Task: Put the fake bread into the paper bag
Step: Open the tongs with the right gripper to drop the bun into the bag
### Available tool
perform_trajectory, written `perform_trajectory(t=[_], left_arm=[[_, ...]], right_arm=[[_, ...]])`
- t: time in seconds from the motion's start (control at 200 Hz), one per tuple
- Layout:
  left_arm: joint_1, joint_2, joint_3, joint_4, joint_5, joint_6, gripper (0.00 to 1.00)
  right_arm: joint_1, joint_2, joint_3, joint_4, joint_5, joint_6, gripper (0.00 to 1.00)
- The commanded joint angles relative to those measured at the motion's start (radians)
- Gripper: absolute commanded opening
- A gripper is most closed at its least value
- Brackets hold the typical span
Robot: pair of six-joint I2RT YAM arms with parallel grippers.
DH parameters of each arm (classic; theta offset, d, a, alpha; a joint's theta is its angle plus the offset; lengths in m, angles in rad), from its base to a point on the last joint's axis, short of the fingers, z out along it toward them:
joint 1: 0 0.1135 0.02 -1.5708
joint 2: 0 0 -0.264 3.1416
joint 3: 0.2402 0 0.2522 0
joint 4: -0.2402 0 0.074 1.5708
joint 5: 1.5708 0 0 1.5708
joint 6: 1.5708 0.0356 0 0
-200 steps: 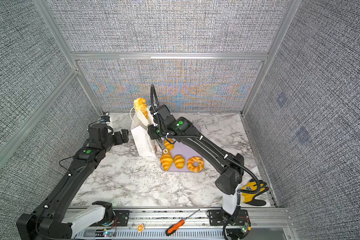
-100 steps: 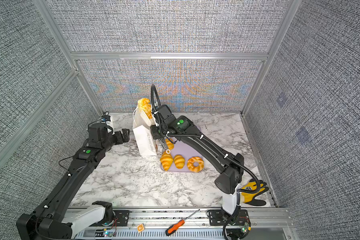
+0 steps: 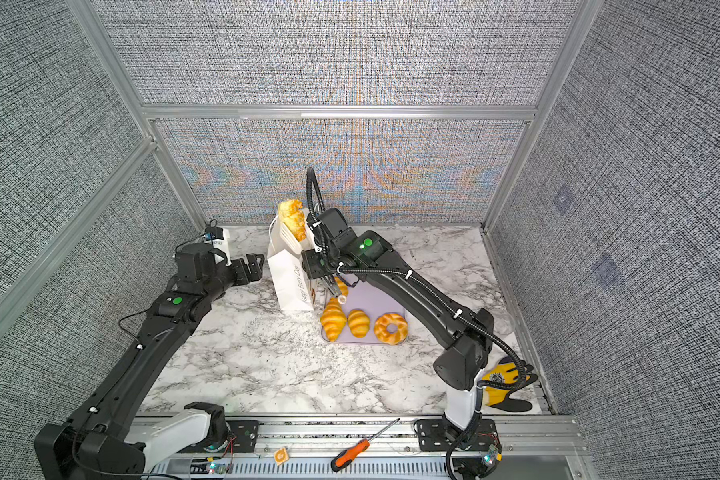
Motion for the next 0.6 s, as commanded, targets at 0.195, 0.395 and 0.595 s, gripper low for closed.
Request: perform_trajectory(t=[0.195,0.395,0.595], left_arm=[[0.002,0.019,0.028,0.039,0.029,-0.002,0.99],[0.002,0.020,0.025,0.037,0.027,-0.004,0.99],[0.002,0.020,0.017,0.037,0.022,-0.004,0.99]], right_arm=[[-0.003,-0.007,0.002,0.028,-0.015,-0.002,0.56],[-0.002,0.001,0.045,0.003,-0.013,-0.015,0.56],[-0.001,0.000,0.089,-0.034,-0.008,-0.034,0.56]])
